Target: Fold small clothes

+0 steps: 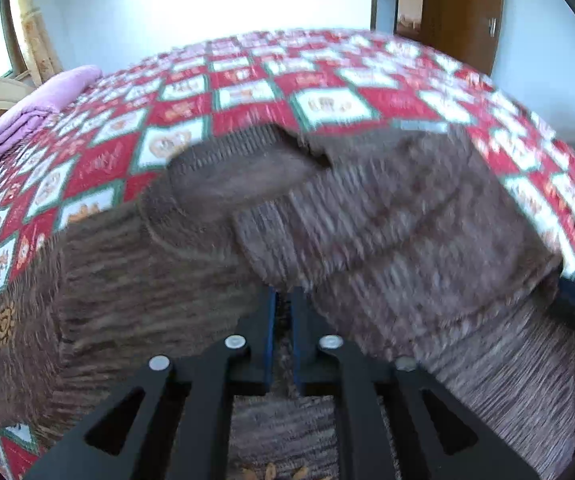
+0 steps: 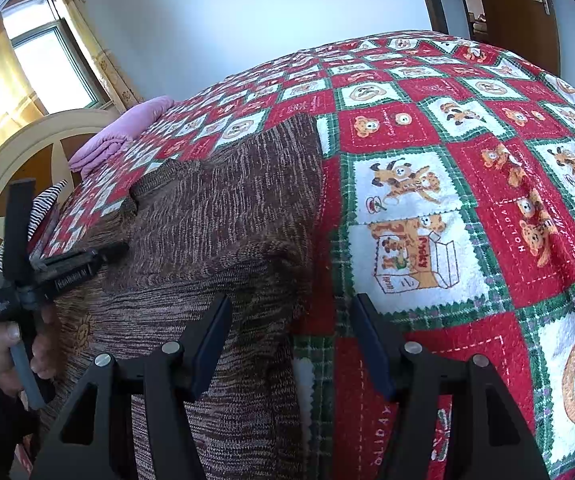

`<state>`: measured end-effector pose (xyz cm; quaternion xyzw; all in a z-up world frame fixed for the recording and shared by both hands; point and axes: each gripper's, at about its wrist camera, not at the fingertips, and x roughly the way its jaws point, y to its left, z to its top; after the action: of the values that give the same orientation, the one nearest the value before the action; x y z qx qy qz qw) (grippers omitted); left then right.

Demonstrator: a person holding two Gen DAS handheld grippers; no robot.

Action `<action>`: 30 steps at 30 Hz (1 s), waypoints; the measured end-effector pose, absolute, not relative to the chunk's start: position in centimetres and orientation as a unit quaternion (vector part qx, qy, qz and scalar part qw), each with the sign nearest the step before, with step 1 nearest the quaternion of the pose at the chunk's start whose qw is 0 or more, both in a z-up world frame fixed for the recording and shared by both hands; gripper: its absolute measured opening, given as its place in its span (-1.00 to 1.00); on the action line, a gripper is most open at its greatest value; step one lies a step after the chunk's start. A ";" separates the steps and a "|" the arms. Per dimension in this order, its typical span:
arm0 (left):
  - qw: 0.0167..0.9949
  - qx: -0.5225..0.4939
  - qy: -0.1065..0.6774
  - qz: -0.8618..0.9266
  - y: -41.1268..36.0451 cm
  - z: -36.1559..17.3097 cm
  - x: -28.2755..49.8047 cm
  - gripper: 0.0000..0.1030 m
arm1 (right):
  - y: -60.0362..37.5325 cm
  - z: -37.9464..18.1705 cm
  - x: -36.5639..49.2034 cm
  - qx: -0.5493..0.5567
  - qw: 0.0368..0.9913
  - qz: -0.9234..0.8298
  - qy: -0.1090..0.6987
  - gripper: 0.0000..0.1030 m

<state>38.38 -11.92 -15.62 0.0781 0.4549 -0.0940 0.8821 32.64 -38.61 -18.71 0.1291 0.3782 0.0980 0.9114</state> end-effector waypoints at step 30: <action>0.903 0.148 0.403 0.014 -10.8 -16.4 38.1 0.58 | -33.6 -14.3 35.0 0.041 0.925 0.155 0.344 0.36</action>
<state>38.09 -10.83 -16.38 0.1479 0.4030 0.0141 0.9031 34.96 -33.59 -14.33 0.0407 0.3441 0.1545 0.9253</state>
